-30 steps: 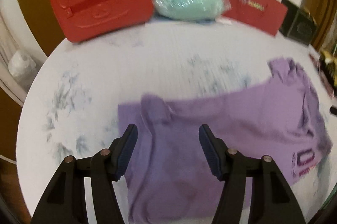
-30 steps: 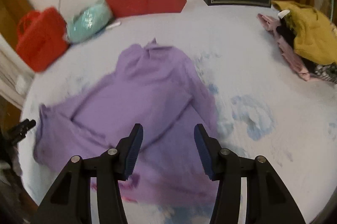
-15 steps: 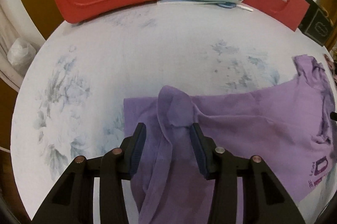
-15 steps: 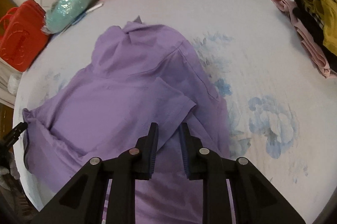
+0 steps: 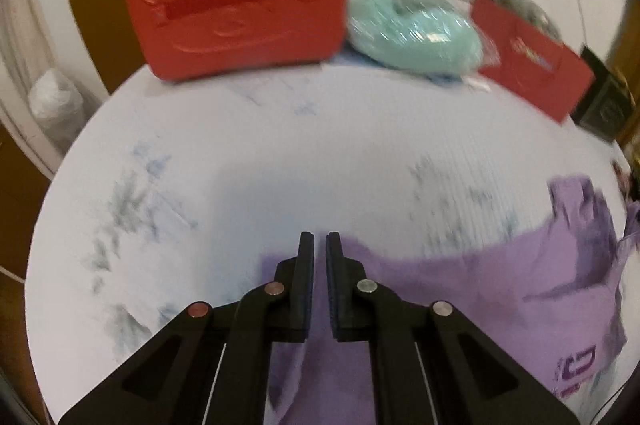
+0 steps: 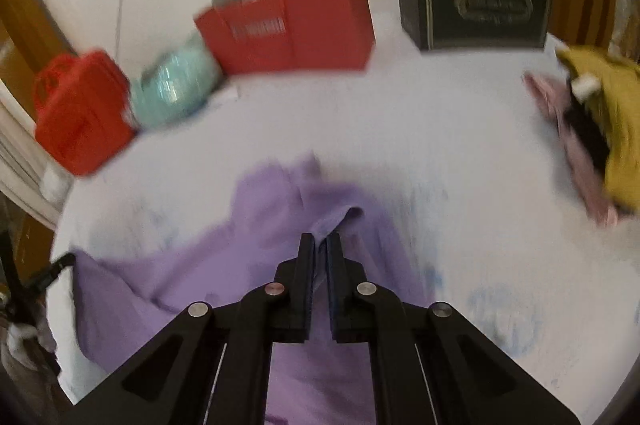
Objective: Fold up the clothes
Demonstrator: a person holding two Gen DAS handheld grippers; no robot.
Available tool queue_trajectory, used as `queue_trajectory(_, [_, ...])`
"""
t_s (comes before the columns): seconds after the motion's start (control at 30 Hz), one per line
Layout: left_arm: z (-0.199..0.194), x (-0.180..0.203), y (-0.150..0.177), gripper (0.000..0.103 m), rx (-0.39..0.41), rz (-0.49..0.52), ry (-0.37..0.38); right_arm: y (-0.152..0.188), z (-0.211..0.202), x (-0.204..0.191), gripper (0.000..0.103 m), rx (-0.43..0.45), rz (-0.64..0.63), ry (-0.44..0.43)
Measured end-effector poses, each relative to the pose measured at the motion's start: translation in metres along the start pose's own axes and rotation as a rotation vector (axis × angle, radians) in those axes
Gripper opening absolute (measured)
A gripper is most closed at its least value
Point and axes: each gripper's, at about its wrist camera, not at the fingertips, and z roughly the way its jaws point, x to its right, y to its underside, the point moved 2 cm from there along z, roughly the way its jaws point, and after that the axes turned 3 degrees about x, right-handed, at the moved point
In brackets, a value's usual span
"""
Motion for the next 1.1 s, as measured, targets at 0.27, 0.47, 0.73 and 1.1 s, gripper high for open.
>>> queue_trajectory(0.27, [0.021, -0.021, -0.008, 0.013, -0.074, -0.031, 0.043, -0.042, 0.039, -0.015, 0.007, -0.04, -0.025, -0.004])
queue_trajectory(0.47, [0.031, -0.011, 0.007, 0.042, -0.105, 0.037, 0.066, -0.008, 0.046, -0.005, 0.03, -0.13, -0.036, 0.038])
queue_trajectory(0.73, [0.047, 0.013, 0.014, 0.042, -0.138, 0.089, 0.08, 0.014, 0.075, 0.002, 0.044, -0.206, -0.065, 0.105])
queue_trajectory(1.1, [0.06, 0.02, 0.026, 0.028, -0.162, 0.065, 0.039, 0.025, 0.105, -0.022, 0.031, -0.222, -0.212, 0.114])
